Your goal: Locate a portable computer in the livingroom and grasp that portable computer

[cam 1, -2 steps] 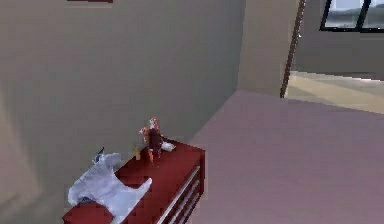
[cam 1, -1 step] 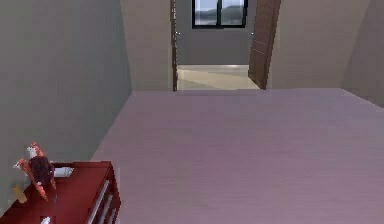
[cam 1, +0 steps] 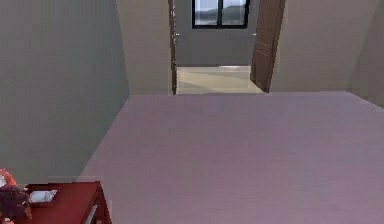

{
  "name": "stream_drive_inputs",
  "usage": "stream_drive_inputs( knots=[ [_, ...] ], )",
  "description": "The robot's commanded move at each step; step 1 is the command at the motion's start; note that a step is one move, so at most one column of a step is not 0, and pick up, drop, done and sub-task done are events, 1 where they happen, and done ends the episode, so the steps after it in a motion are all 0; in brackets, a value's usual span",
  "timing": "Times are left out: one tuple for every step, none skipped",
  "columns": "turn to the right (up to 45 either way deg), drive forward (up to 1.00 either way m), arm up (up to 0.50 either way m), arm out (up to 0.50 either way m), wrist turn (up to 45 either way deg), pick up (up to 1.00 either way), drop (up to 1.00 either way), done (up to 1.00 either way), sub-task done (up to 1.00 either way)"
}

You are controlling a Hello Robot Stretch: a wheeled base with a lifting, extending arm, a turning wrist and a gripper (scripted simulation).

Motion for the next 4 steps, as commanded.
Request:
stream_drive_inputs(
  knots=[
    [3.0, 0.0, 0.0, 0.0, 0.0, 0.0, 0.0, 0.0, 0.0],
    [0.0, 1.0, 0.0, 0.0, 0.0, 0.0, 0.0, 0.0, 0.0],
    [0.0, 1.0, 0.0, 0.0, 0.0, 0.0, 0.0, 0.0, 0.0],
    [0.0, 1.0, 0.0, 0.0, 0.0, 0.0, 0.0, 0.0, 0.0]
  ],
)
